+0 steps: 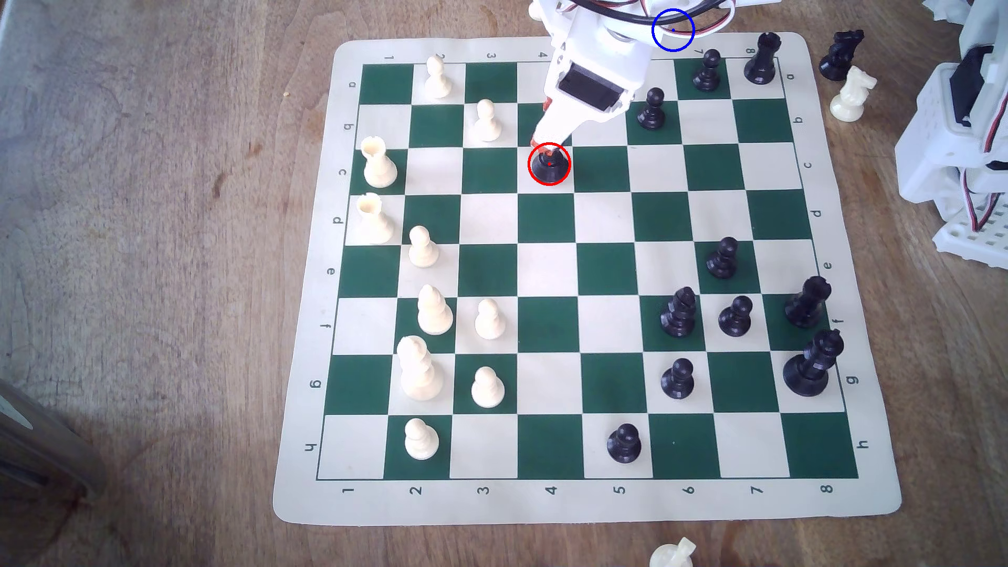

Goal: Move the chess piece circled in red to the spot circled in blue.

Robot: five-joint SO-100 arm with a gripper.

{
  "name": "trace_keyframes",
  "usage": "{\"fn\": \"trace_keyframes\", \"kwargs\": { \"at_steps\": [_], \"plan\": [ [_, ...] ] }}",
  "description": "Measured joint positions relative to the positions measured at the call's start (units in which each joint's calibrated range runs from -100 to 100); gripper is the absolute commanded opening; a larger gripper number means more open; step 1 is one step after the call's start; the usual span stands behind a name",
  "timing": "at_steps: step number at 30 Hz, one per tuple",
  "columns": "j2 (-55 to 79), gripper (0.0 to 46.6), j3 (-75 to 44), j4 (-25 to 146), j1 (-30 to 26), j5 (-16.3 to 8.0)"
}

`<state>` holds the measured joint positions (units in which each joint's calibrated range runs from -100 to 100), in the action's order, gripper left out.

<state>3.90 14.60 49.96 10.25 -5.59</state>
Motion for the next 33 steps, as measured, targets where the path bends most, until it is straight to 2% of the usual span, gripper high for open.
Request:
{"fn": "trace_keyframes", "kwargs": {
  "at_steps": [1,2,13,21,27,32,33],
  "plan": [
    [0.1,0.8,0.2,0.0,0.0,0.0],
    [0.4,0.2,0.5,0.0,0.0,0.0],
    [0.7,0.2,0.3,-0.3,0.0,0.4],
    [0.7,0.2,-18.9,15.1,1.9,0.4],
    [0.7,0.2,-27.5,22.2,7.5,1.8],
    [0.7,0.2,-28.0,23.8,15.1,3.5],
    [0.7,0.2,-28.0,23.8,18.1,4.1]
  ]
}}
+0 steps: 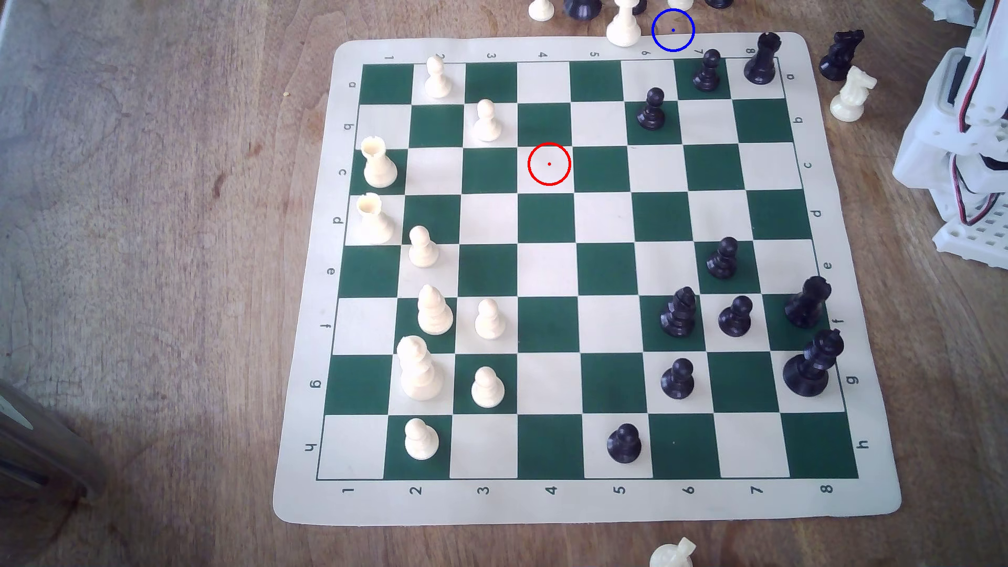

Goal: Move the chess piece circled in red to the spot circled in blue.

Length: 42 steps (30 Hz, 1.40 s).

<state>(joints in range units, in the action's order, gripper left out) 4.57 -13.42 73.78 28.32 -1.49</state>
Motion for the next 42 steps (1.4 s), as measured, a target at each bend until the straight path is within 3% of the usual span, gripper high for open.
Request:
{"fn": "trace_keyframes", "kwargs": {
  "at_steps": [4,13,24,33,42],
  "plan": [
    [-0.8,0.2,0.0,1.7,5.6,1.2],
    [-3.8,0.2,0.0,5.7,11.1,2.3],
    [-9.0,0.2,9.3,7.7,10.5,1.9],
    [-16.1,0.2,32.6,-7.5,10.4,2.1],
    [-16.8,0.2,35.5,-13.2,9.4,1.3]
  ]
}}
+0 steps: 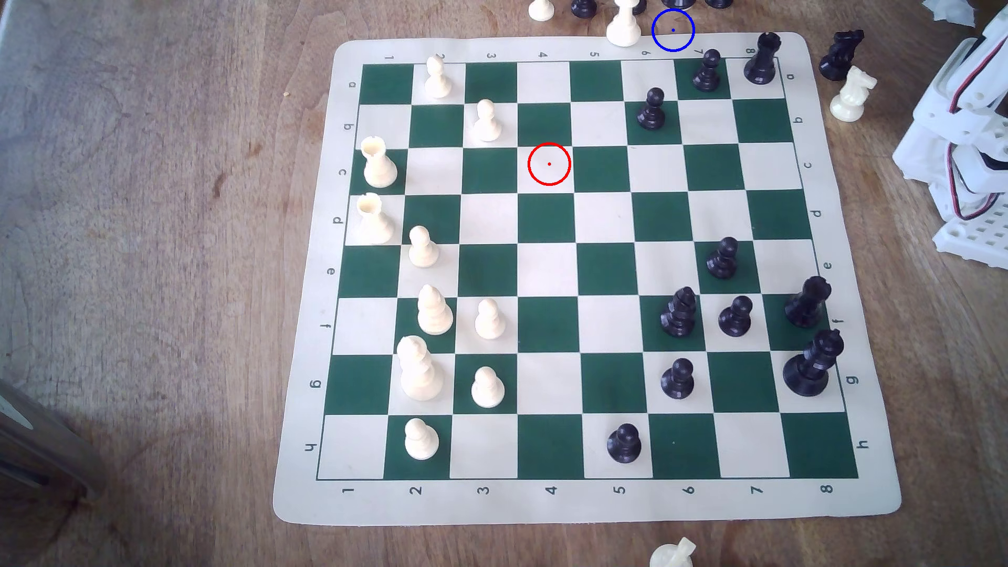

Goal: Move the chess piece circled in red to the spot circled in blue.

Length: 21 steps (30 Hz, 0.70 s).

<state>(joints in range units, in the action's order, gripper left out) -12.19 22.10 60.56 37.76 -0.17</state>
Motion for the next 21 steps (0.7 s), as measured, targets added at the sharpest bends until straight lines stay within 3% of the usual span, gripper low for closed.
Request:
{"fn": "trace_keyframes", "kwargs": {
  "at_steps": [21],
  "plan": [
    [-1.3,0.5,11.1,-9.6,-1.4,-0.2]
  ]
}}
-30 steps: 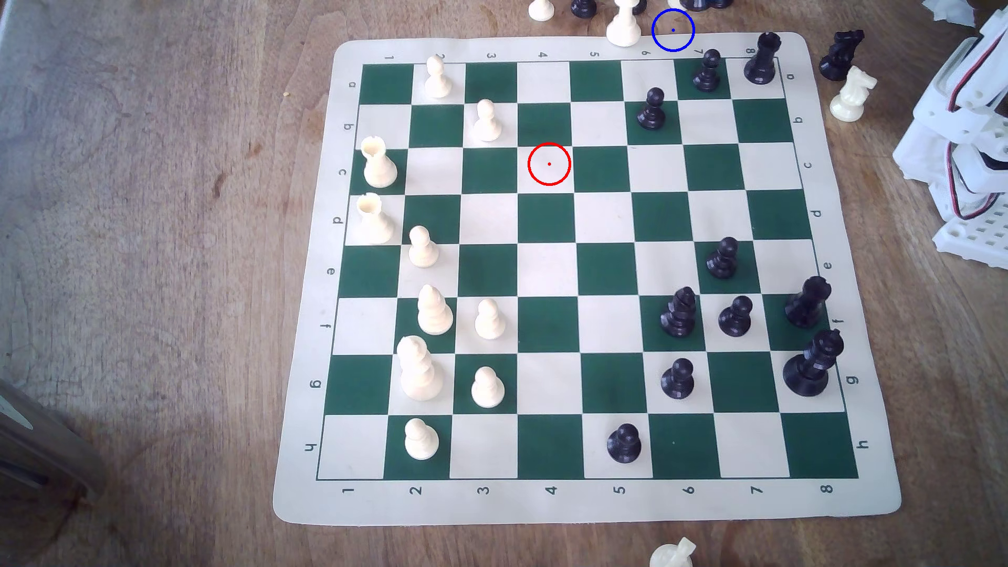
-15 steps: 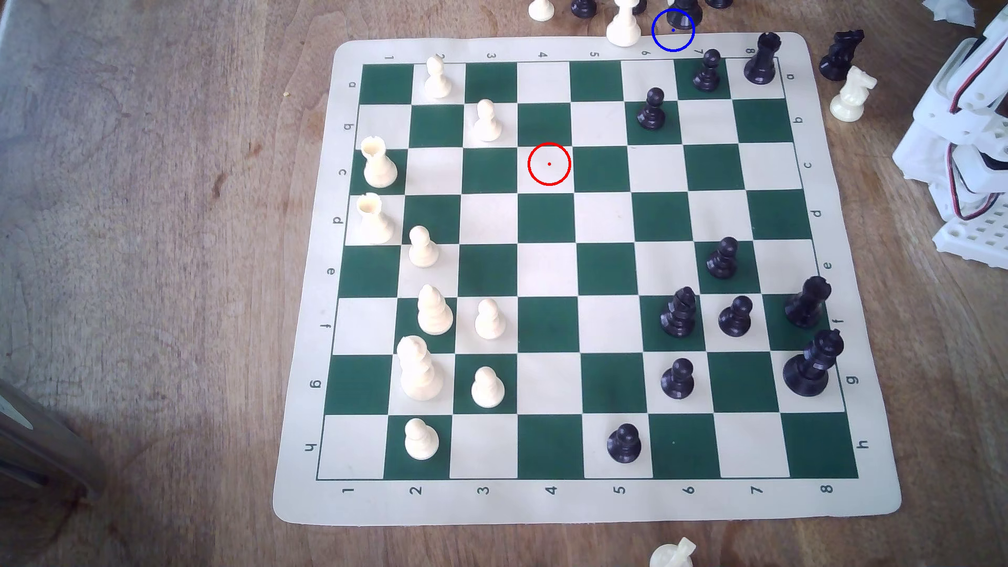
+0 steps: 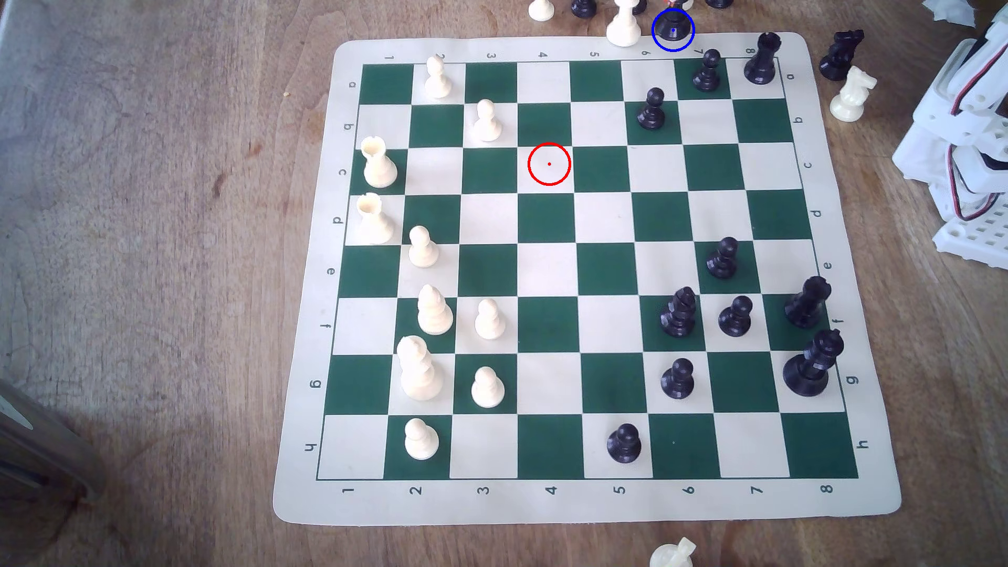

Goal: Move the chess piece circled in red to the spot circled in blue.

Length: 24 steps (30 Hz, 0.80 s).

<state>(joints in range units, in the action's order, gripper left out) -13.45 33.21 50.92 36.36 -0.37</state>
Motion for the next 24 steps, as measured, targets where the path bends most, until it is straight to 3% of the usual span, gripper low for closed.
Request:
{"fn": "trace_keyframes", "kwargs": {
  "at_steps": [20,23,24],
  "plan": [
    [-0.4,2.0,3.6,-3.3,0.0,0.6],
    [-0.4,6.7,4.1,-3.5,0.0,0.6],
    [-0.4,13.9,4.2,-3.6,0.0,0.6]
  ]
}}
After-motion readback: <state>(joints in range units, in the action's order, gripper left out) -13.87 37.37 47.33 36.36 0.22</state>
